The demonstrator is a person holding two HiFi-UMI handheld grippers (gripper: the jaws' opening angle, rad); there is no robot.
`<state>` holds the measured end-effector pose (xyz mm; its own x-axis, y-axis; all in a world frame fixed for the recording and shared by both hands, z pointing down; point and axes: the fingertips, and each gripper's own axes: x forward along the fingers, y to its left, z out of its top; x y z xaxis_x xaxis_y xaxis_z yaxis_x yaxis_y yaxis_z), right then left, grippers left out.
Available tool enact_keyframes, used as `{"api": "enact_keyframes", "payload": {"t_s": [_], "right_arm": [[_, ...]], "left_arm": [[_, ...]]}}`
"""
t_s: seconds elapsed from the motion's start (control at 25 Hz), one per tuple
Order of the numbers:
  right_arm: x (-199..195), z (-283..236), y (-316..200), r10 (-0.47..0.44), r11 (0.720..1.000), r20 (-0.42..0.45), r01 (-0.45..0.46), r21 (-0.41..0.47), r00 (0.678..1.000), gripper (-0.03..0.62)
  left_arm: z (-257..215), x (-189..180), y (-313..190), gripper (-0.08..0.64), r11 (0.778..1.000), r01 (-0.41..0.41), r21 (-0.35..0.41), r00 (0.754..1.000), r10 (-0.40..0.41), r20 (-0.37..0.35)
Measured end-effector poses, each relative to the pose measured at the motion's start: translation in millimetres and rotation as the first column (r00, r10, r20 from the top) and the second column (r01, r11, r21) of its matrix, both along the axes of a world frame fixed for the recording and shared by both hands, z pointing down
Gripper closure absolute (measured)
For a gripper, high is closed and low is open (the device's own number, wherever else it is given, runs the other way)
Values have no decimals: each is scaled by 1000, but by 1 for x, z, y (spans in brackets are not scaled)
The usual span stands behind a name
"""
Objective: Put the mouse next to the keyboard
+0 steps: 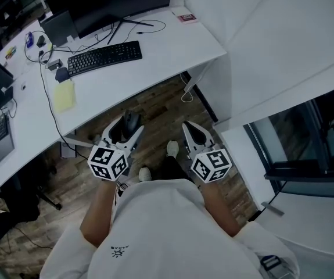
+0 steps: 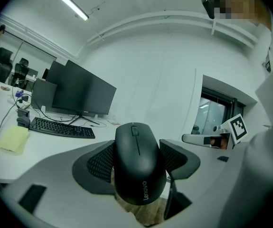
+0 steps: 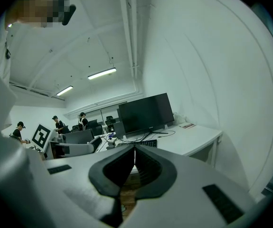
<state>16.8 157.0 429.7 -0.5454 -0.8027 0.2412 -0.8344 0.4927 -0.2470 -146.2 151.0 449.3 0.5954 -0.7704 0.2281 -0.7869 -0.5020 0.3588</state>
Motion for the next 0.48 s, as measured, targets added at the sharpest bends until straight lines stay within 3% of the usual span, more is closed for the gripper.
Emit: {"api": "enact_keyframes", "payload": {"t_s": [0.48], "right_arm": [[14,6,-77,-71,997,18,71,-10,997,572]], "left_arm": [[8,23,-63,261,999,35,-14,999,-34,18]]}}
